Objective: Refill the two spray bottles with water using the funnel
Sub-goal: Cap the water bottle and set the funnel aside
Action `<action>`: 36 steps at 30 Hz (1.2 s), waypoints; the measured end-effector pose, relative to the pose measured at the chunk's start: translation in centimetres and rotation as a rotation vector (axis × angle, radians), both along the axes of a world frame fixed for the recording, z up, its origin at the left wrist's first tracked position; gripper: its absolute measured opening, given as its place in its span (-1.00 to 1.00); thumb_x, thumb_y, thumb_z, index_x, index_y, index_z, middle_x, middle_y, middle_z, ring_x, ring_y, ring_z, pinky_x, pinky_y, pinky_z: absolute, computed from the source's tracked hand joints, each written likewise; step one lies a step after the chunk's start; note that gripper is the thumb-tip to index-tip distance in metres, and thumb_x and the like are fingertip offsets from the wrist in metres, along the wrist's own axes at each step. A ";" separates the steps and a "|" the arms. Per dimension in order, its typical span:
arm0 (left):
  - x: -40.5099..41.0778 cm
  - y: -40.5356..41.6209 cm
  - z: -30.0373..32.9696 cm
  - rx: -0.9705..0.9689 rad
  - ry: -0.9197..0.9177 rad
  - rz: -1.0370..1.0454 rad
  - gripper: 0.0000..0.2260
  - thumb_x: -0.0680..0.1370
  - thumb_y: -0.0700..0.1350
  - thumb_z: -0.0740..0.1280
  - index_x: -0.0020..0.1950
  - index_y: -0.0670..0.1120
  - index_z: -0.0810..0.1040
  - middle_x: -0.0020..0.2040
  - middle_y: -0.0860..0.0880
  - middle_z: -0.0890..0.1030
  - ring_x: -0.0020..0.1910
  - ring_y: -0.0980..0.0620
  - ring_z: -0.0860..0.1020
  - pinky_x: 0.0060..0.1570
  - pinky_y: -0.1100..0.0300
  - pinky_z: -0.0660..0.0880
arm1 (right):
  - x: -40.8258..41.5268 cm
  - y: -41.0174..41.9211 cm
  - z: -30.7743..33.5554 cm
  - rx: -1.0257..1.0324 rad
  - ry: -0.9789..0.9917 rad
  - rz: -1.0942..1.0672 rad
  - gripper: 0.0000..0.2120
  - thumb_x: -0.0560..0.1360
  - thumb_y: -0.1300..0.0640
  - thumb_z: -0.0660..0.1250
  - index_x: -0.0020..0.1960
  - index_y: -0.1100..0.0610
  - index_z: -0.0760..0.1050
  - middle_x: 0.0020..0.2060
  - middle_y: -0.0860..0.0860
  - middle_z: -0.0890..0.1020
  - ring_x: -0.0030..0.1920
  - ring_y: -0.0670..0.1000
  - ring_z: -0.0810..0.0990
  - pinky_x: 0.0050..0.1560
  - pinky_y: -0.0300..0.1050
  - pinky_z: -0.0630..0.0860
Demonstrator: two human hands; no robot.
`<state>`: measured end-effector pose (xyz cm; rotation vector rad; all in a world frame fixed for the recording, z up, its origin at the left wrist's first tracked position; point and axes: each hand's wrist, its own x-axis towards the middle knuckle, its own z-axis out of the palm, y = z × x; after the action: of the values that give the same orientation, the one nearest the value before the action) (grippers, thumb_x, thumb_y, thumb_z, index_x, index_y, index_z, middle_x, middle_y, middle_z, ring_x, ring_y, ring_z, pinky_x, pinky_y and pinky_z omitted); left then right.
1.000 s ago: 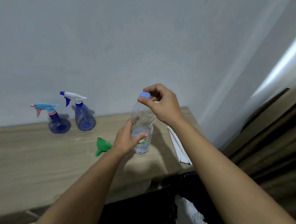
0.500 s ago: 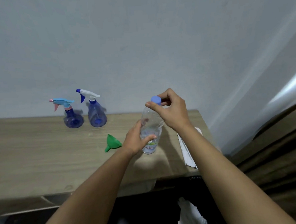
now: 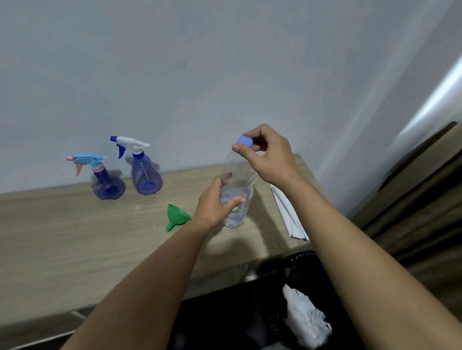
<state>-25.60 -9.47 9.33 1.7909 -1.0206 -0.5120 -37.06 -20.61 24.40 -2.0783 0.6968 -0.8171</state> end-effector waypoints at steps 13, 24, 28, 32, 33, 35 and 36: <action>0.2 0.4 -0.3 -0.040 0.001 -0.014 -0.21 0.34 0.30 0.60 0.50 0.20 0.37 0.36 0.17 0.57 0.33 0.11 0.59 0.32 -0.08 0.57 | -0.8 1.9 -1.8 0.033 -0.140 -0.032 -0.61 0.46 0.05 0.58 0.26 -0.07 0.59 0.19 -0.17 0.63 0.11 -0.03 0.61 0.25 -0.09 0.57; 2.3 4.2 -1.7 -0.043 -0.108 0.019 0.01 0.37 0.20 0.65 0.67 -0.05 0.22 0.60 0.01 0.37 0.52 0.10 0.40 0.48 0.10 0.42 | -2.1 2.7 -8.9 0.165 -0.080 -0.100 -0.04 0.26 -0.13 0.67 0.54 -0.03 0.29 0.45 -0.09 0.42 0.40 -0.13 0.46 0.21 -0.52 0.36; 4.7 7.2 -2.9 0.017 -0.173 0.131 -0.12 0.40 0.14 0.65 0.61 -0.05 0.34 0.52 -0.02 0.44 0.44 0.06 0.45 0.37 0.23 0.38 | -2.3 2.9 -12.0 0.207 -0.021 -0.136 -0.15 0.32 -0.01 0.69 0.48 0.06 0.34 0.38 -0.04 0.48 0.39 -0.03 0.47 0.11 -0.60 0.33; 6.5 9.8 -4.7 0.063 -0.178 0.245 -0.16 0.41 0.14 0.64 0.57 -0.04 0.36 0.51 -0.04 0.44 0.46 0.02 0.43 0.41 0.18 0.34 | -1.6 3.5 -13.6 0.266 -0.060 -0.148 -0.16 0.30 -0.07 0.66 0.46 0.08 0.37 0.35 -0.02 0.51 0.35 0.00 0.53 0.12 -0.54 0.41; 6.8 10.3 -5.2 0.072 -0.180 0.264 -0.15 0.40 0.15 0.65 0.57 -0.05 0.35 0.51 -0.05 0.44 0.47 -0.01 0.41 0.45 0.11 0.34 | -1.4 3.6 -14.0 0.272 -0.070 -0.153 -0.15 0.28 -0.12 0.64 0.45 0.07 0.38 0.34 -0.02 0.52 0.34 -0.01 0.53 0.17 -0.50 0.43; 7.3 11.2 -6.3 0.081 -0.177 0.288 -0.14 0.39 0.12 0.66 0.57 -0.10 0.36 0.48 -0.08 0.45 0.46 -0.04 0.42 0.48 0.05 0.37 | -1.1 3.7 -14.6 0.279 -0.081 -0.166 -0.16 0.28 -0.19 0.62 0.43 0.06 0.40 0.32 -0.01 0.56 0.32 -0.02 0.56 0.31 -0.25 0.52; 7.5 11.5 -6.8 0.084 -0.168 0.296 -0.14 0.39 0.10 0.67 0.57 -0.13 0.36 0.47 -0.09 0.46 0.44 -0.01 0.43 0.47 0.08 0.37 | -0.9 3.7 -15.0 0.278 -0.085 -0.178 -0.17 0.28 -0.22 0.63 0.42 0.04 0.40 0.31 0.00 0.58 0.32 -0.01 0.58 0.35 -0.07 0.56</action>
<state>-18.05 2.00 2.48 2.0445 -0.8342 -0.2267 -37.95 -16.88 9.43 -1.7417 0.9041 -0.8495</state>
